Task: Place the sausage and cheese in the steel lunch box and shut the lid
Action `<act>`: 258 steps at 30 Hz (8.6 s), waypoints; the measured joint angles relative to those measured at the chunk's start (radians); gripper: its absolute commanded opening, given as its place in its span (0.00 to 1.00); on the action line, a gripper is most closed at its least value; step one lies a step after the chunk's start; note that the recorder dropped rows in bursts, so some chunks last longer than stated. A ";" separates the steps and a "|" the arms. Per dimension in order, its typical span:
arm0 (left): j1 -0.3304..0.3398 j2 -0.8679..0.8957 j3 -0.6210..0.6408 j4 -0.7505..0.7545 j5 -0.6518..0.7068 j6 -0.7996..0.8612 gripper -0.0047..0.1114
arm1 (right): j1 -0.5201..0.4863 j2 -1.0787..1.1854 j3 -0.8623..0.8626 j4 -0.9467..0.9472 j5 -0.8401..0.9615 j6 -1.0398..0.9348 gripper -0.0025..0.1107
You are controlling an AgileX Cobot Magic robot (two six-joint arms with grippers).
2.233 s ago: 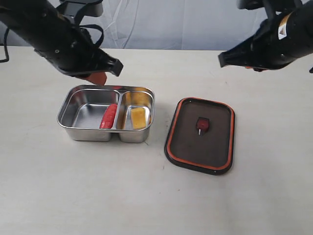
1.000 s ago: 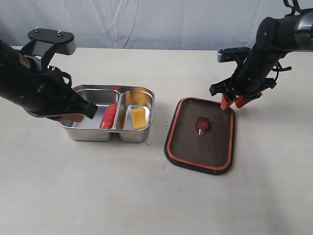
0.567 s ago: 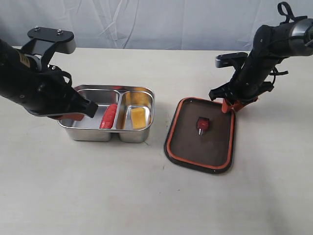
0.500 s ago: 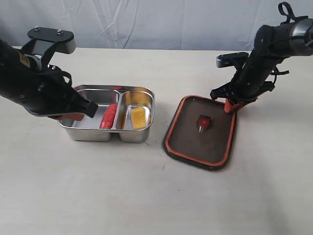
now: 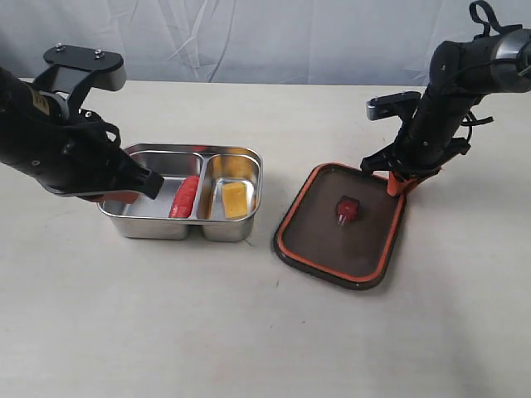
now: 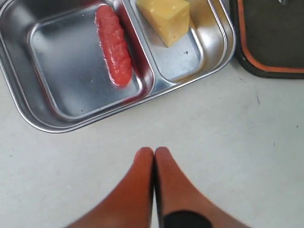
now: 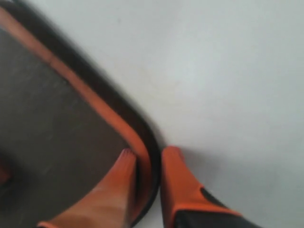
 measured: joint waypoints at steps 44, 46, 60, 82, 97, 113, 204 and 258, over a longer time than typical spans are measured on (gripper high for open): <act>0.459 0.226 0.001 -1.278 0.460 0.807 0.45 | -0.069 -0.306 0.006 0.529 0.071 -0.293 0.01; 0.459 0.245 0.001 -1.292 0.461 0.816 0.45 | -0.056 -0.306 0.006 0.529 0.070 -0.295 0.01; 0.458 0.295 0.001 -1.335 0.461 0.863 0.45 | 0.022 -0.306 0.006 0.538 0.045 -0.305 0.01; 0.273 0.295 0.001 -1.381 0.465 0.882 0.37 | 0.060 -0.306 0.006 0.538 0.026 -0.307 0.01; 0.260 0.297 0.002 -1.204 0.305 0.849 0.04 | 0.067 -0.306 0.006 0.536 0.023 -0.313 0.03; 0.260 0.297 -0.021 -1.161 0.267 0.872 0.04 | 0.067 -0.308 0.006 0.552 0.010 -0.309 0.48; 0.118 0.191 -0.240 0.012 -0.441 1.268 0.04 | -0.050 -0.127 0.006 1.534 0.310 0.034 0.48; 0.051 0.162 -0.240 -0.122 -0.326 1.260 0.61 | -0.011 -0.125 0.006 1.475 0.172 -0.015 0.02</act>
